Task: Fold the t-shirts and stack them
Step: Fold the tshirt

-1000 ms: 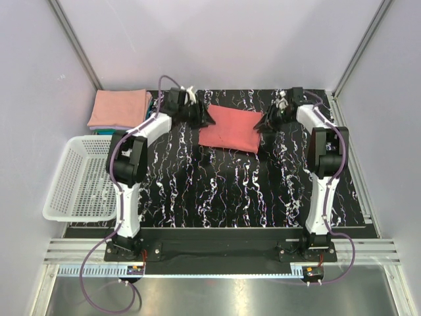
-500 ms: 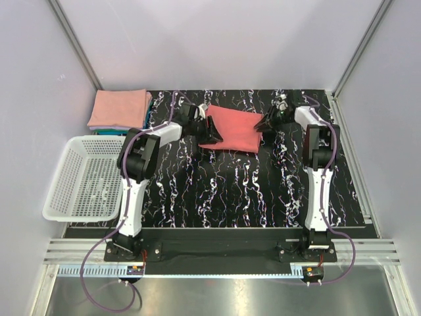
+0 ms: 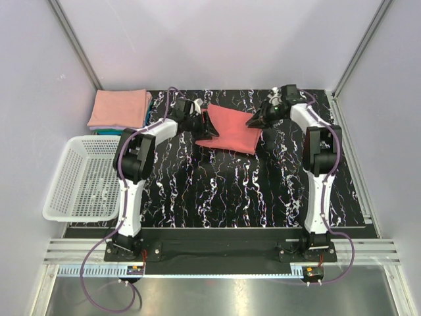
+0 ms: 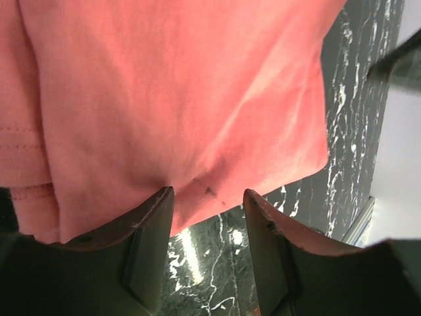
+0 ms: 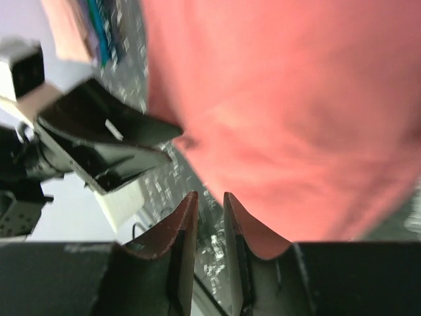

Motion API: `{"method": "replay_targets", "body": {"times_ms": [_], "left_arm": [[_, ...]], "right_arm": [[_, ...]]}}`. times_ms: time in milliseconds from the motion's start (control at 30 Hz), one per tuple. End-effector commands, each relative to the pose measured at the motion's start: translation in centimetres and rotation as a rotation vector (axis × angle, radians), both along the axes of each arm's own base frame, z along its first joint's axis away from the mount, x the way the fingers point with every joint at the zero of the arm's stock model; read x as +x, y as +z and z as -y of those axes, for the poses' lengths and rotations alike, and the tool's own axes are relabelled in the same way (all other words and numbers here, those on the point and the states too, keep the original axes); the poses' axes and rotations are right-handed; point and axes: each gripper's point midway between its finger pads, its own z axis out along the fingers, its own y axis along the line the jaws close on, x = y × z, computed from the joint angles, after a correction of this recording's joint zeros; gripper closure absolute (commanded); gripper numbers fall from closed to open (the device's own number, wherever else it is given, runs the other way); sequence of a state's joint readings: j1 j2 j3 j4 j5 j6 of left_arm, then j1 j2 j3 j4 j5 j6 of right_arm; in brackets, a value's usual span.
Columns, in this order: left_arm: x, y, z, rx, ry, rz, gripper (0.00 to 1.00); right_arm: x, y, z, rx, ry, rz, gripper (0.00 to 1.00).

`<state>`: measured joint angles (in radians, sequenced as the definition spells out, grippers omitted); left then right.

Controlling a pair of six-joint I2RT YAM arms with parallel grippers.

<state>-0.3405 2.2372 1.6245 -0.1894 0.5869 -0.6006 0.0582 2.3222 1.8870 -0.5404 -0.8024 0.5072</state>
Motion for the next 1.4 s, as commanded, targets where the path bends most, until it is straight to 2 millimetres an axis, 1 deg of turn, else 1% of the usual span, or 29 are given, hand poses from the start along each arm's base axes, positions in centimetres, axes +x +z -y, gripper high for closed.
{"method": "replay_targets", "body": {"times_ms": [0, 33, 67, 133, 167, 200, 233, 333, 400, 433, 467, 500, 533, 567, 600, 633, 667, 700, 733, 767, 833, 867, 900, 933, 1000, 1033, 1133, 1233, 1367], "left_arm": [[2.1, 5.6, 0.2, -0.032, 0.011, 0.135, 0.48], [2.3, 5.5, 0.0, -0.023, 0.02, 0.13, 0.48], [2.4, 5.2, -0.1, -0.015, 0.022, 0.12, 0.48], [2.4, 3.7, -0.4, 0.01, 0.029, 0.094, 0.48], [2.3, 3.0, -0.7, 0.014, 0.035, 0.077, 0.48], [2.2, 2.0, -1.0, 0.02, 0.041, 0.064, 0.48], [2.3, 1.4, -1.4, 0.029, 0.054, 0.056, 0.48], [2.7, 0.1, -2.7, 0.043, 0.085, 0.025, 0.48], [2.9, 0.1, -3.3, 0.04, 0.093, 0.017, 0.48], [3.5, 1.0, -3.6, 0.029, 0.099, 0.026, 0.48], [3.8, 2.2, -3.6, 0.017, 0.095, 0.044, 0.48], [3.9, 3.2, -3.7, 0.012, 0.09, 0.049, 0.48], [4.4, 4.2, -4.2, 0.024, 0.102, 0.072, 0.48], [5.4, 7.0, -4.5, 0.033, 0.098, 0.147, 0.46], [5.1, 7.2, -5.1, 0.065, 0.093, 0.124, 0.46], [5.7, 7.8, -6.0, 0.085, 0.1, 0.143, 0.43], [6.5, 8.2, -6.5, 0.107, 0.085, 0.175, 0.42], [6.3, 7.6, -7.1, 0.123, 0.079, 0.149, 0.4], [6.8, 6.9, -8.2, 0.136, 0.091, 0.147, 0.39], [7.1, 5.0, -8.7, 0.15, 0.094, 0.125, 0.38], [7.4, 3.4, -9.5, 0.142, 0.097, 0.095, 0.44], [7.4, 2.4, -9.6, 0.157, 0.089, 0.084, 0.45], [7.5, 1.5, -9.6, 0.167, 0.084, 0.074, 0.45], [7.5, 1.1, -9.3, 0.176, 0.076, 0.075, 0.44], [7.3, 0.4, -9.0, 0.204, 0.063, 0.073, 0.41], [7.1, -0.3, -8.7, 0.217, 0.055, 0.065, 0.4], [6.5, -1.0, -7.8, 0.223, 0.03, 0.056, 0.39], [6.2, -1.5, -7.3, 0.23, 0.022, 0.052, 0.36], [6.2, -1.6, -6.9, 0.224, 0.002, 0.057, 0.35]], "right_arm": [[-2.4, 2.5, -4.2, 0.092, 0.098, 0.038, 0.7], [-2.9, 2.0, -4.8, 0.098, 0.104, 0.027, 0.69], [-3.5, 0.7, -4.9, 0.099, 0.103, 0.009, 0.68], [-4.1, -0.7, -4.8, 0.11, 0.101, -0.017, 0.67], [-4.8, -2.3, -4.7, 0.104, 0.106, -0.048, 0.67], [-5.2, -2.9, -4.7, 0.095, 0.116, -0.058, 0.67], [-5.9, -4.1, -4.3, 0.07, 0.125, -0.078, 0.67], [-7.5, -5.8, -3.5, 0.031, 0.152, -0.1, 0.68], [-8.0, -5.9, -2.9, 0.016, 0.156, -0.105, 0.69], [-8.0, -5.7, -2.7, 0.009, 0.161, -0.091, 0.69], [-7.8, -4.5, -2.6, 0.008, 0.161, -0.073, 0.69], [-7.6, -3.8, -2.5, 0.006, 0.159, -0.059, 0.69], [-7.0, -2.1, -2.4, 0.006, 0.154, -0.028, 0.69], [-6.6, -1.1, -2.4, 0.009, 0.148, -0.011, 0.69], [-6.1, -0.2, -2.2, 0.018, 0.127, -0.006, 0.69], [-5.2, 1.1, -2.0, 0.011, 0.108, 0.028, 0.68], [-4.7, 1.6, -1.7, 0.002, 0.087, 0.035, 0.68], [-4.1, 1.9, -1.3, -0.005, 0.059, 0.032, 0.68], [-3.0, 2.0, -0.9, -0.028, 0.032, 0.053, 0.68], [-2.5, 1.9, -0.6, -0.042, 0.012, 0.055, 0.68], [-0.6, 1.3, 0.1, -0.053, -0.035, 0.046, 0.68], [-0.1, 0.9, 0.3, -0.051, -0.044, 0.037, 0.67], [1.1, 1.3, 0.5, -0.055, -0.063, 0.05, 0.66], [1.5, -0.2, 1.0, -0.064, -0.077, 0.021, 0.64], [2.5, -0.7, 1.4, -0.071, -0.101, 0.013, 0.62], [3.3, -1.4, 1.9, -0.081, -0.12, 0.006, 0.61], [4.6, -2.9, 2.6, -0.085, -0.164, -0.022, 0.6], [5.4, -4.4, 3.9, -0.103, -0.222, -0.053, 0.6], [5.3, -4.6, 4.7, -0.127, -0.233, -0.069, 0.56]]}}
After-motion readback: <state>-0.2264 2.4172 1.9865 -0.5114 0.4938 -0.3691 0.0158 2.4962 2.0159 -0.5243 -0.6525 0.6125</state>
